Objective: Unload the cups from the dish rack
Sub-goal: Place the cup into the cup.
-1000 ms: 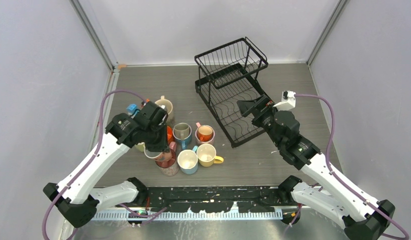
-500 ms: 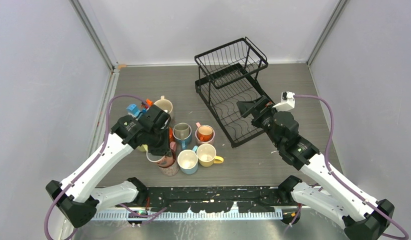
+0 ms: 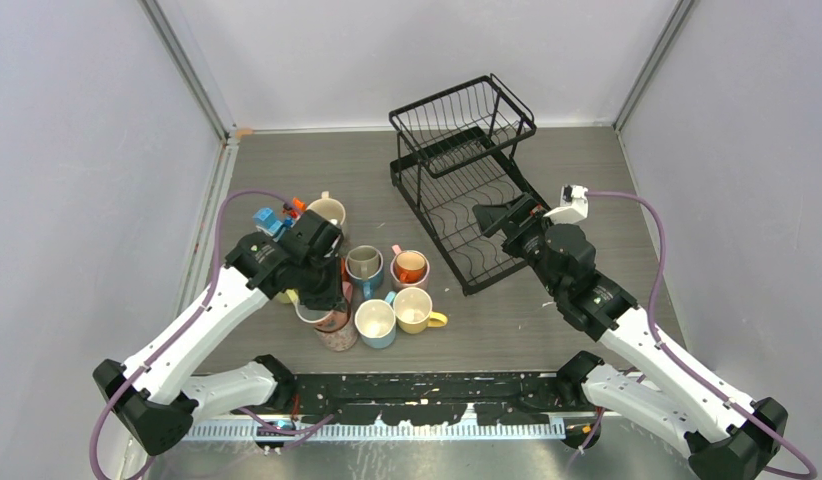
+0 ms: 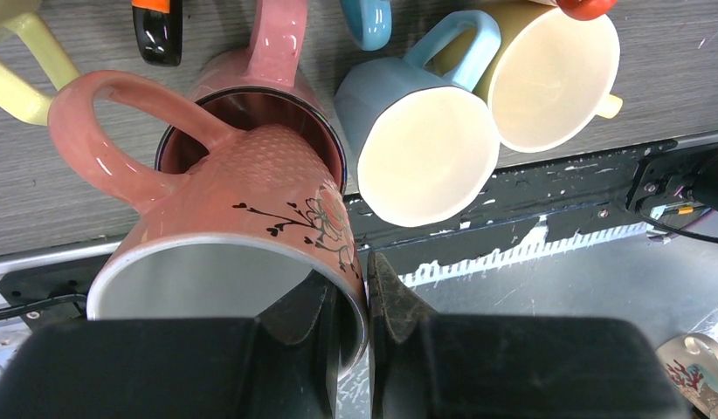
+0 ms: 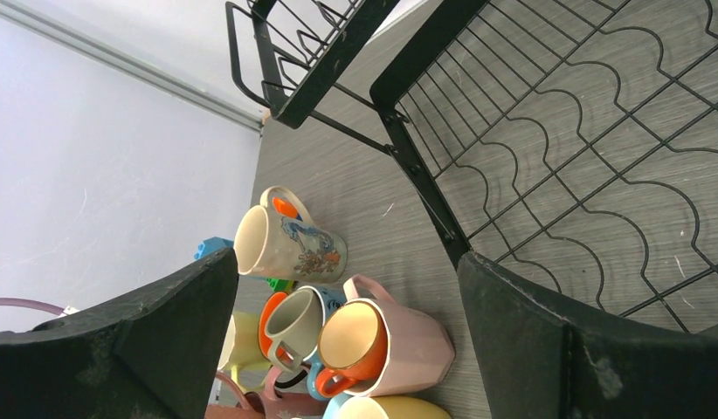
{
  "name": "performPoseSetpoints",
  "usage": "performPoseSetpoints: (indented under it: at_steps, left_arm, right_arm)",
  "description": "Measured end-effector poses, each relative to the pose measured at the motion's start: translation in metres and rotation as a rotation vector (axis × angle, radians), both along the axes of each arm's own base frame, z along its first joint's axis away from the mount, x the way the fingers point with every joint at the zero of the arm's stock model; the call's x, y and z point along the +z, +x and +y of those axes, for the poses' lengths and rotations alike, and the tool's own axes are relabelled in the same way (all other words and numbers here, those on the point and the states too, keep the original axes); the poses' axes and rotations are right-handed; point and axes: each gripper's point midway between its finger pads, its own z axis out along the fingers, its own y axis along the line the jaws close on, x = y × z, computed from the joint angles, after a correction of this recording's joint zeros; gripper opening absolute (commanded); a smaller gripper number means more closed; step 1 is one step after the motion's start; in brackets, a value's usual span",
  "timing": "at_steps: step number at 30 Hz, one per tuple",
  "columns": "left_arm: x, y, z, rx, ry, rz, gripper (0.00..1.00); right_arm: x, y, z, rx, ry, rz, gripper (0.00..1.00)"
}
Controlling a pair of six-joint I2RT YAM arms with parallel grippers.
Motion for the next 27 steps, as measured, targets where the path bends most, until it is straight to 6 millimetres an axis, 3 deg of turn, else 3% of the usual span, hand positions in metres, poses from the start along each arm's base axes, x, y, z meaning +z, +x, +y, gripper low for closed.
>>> performPoseSetpoints:
  at_steps: [27]
  left_arm:
    - [-0.013,-0.012,-0.003,-0.005,-0.034,0.043,0.37]
  right_arm:
    - [-0.001,-0.001,0.004,0.018,0.018,0.004,1.00]
